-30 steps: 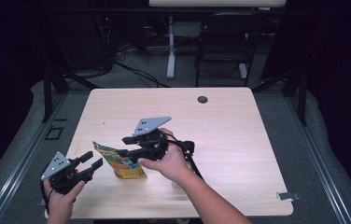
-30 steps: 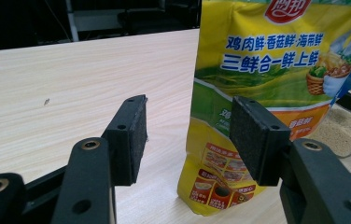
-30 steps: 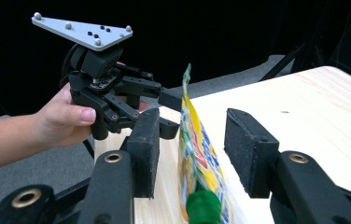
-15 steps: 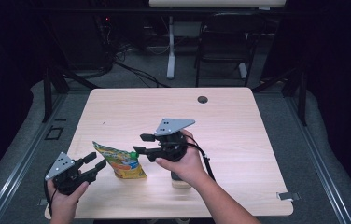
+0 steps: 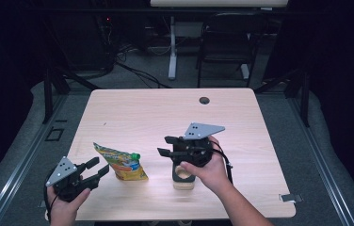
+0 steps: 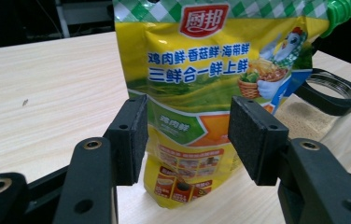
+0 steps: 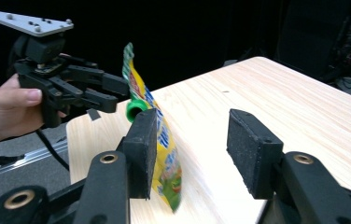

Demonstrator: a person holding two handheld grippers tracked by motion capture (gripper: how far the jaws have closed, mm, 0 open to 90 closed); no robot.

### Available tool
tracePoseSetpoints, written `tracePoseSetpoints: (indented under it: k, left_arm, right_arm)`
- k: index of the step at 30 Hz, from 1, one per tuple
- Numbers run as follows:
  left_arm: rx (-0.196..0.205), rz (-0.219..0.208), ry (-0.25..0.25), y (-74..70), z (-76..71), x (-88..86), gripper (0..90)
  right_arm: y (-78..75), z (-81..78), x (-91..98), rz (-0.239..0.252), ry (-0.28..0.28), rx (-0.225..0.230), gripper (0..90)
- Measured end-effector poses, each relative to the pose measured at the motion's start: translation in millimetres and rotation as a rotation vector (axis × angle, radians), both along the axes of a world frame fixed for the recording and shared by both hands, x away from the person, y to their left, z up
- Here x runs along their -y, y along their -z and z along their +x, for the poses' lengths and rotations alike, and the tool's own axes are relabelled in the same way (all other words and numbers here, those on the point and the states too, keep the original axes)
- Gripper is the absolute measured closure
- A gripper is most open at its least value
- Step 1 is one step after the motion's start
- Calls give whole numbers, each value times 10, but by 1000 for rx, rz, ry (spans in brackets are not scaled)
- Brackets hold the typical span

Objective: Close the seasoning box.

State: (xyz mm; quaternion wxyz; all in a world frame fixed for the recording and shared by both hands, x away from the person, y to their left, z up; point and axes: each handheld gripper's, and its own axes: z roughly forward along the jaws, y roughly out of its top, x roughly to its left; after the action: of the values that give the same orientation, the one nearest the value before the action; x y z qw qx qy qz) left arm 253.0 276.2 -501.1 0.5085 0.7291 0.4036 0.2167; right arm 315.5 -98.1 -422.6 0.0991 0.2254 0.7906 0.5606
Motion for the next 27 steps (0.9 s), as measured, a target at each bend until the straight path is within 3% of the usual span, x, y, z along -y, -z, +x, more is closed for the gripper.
tracePoseSetpoints:
  k: [11, 27]
  left_arm:
    - [-6, -49, 44, 2, -135, 56, 511]
    - [6, -20, 128, -13, -235, 284, 535]
  right_arm:
    - [68, -84, 268, -14, 47, -3, 524]
    - [145, -98, 448, -4, 111, -17, 530]
